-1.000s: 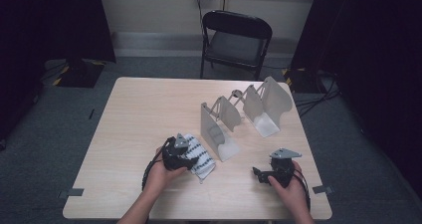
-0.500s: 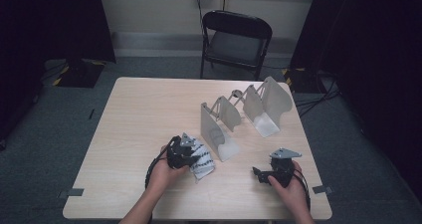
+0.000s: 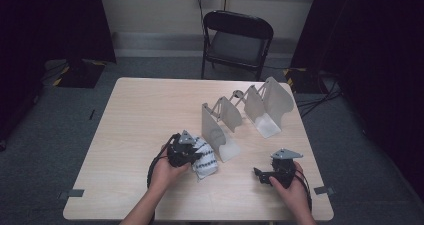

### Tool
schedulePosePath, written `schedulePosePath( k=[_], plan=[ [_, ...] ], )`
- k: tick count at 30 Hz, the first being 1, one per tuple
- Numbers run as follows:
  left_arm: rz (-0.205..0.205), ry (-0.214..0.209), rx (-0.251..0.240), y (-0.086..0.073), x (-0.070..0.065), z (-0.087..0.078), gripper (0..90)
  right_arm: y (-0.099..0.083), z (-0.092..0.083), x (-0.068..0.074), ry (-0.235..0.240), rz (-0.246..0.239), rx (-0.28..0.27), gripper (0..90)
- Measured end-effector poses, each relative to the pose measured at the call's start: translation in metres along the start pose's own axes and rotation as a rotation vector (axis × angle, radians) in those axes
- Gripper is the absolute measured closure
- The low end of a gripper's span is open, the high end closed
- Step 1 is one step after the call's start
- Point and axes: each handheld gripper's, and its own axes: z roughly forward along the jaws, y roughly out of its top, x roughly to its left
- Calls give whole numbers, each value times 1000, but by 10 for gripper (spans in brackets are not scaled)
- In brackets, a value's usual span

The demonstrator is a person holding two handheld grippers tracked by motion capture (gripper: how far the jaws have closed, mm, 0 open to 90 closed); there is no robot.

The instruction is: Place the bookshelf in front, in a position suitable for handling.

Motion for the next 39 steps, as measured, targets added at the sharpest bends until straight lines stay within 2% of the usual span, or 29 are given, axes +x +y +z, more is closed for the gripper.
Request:
schedulePosePath(
  k=[4, 5, 6, 7, 8, 9, 12, 21, 25, 39],
  plan=[
    [28, -3, -51, 16, -2, -16, 747, 0, 0, 0, 0, 0, 0, 86],
    [32, 0, -59, 19, -2, -20, 747, 0, 0, 0, 0, 0, 0, 86],
    [44, 9, -87, 28, -3, -29, 746, 0, 0, 0, 0, 0, 0, 86],
    [44, 9, -87, 28, -3, -29, 745, 0, 0, 0, 0, 0, 0, 86],
    [54, 16, -115, 36, -3, -38, 745, 0, 0, 0, -1, 0, 0, 86],
    [54, 16, -115, 36, -3, -38, 745, 0, 0, 0, -1, 0, 0, 86],
    [78, 28, -152, 52, -2, -56, 743, 0, 0, 0, -1, 0, 0, 86],
    [111, 31, -189, 79, -3, -79, 740, 0, 0, 0, 0, 0, 0, 86],
    [114, 30, -192, 82, -5, -80, 738, 0, 0, 0, -1, 0, 0, 86],
    [105, -10, -152, 65, -14, -54, 733, 0, 0, 0, 0, 0, 0, 86]
  ],
)
